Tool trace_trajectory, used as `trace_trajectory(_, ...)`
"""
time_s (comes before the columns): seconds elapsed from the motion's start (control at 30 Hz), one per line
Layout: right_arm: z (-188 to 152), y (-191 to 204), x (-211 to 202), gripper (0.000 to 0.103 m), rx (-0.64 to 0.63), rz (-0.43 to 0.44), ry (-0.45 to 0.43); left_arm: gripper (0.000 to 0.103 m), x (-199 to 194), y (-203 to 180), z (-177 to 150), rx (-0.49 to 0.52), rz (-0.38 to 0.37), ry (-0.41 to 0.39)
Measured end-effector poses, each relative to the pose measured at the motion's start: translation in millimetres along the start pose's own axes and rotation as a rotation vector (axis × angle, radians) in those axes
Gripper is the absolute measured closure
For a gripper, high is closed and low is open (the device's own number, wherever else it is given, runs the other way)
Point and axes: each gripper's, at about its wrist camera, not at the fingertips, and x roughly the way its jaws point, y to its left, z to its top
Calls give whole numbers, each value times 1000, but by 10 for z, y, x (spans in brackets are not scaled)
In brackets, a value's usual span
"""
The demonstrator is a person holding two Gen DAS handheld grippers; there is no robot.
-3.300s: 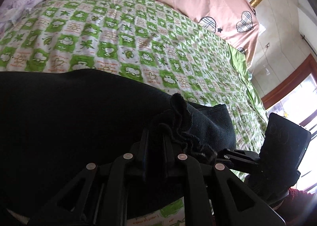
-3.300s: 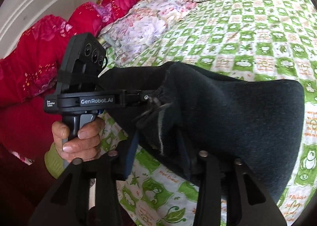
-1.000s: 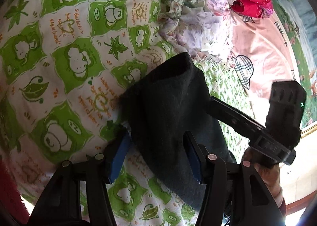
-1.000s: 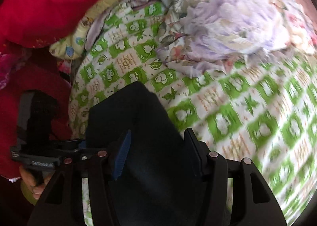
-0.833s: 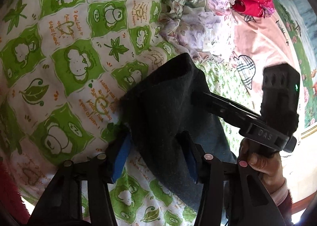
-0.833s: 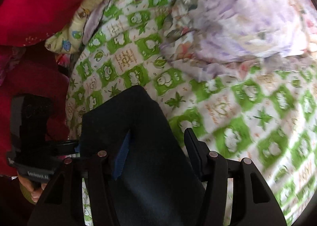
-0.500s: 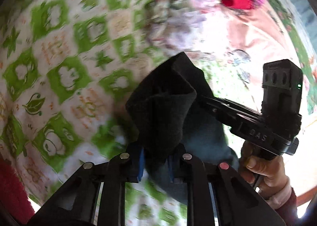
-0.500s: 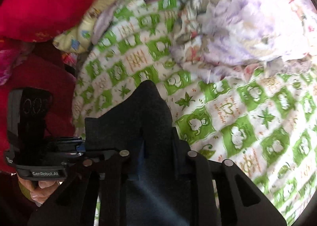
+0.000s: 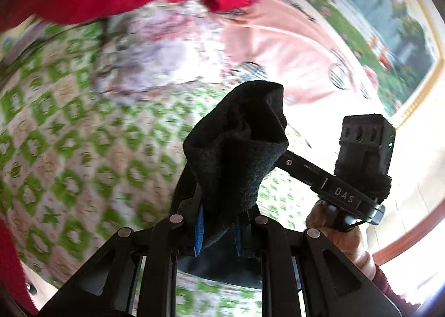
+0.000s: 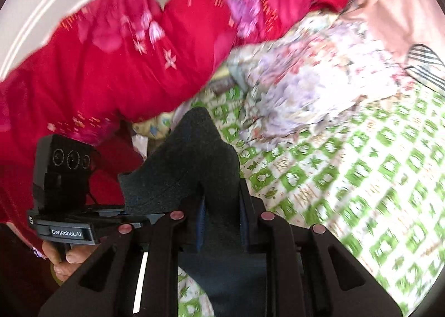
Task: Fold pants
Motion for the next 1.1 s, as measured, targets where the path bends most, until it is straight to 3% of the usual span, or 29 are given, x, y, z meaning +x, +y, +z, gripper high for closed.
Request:
trace_trajectory(0.37,-623,-373,-982,81,129,-20,-171,87,258,-899,-385,163,-71,70)
trace_trajectory(0.7,-1112,-629,-1359,81,234,-46,-260,87,589,-1358,-722,249,-82,154)
trace_trajectory(1.1,-1662,-918,-1662,81,327,-93,-294,86,913,-1679,-1155,371,-59,227)
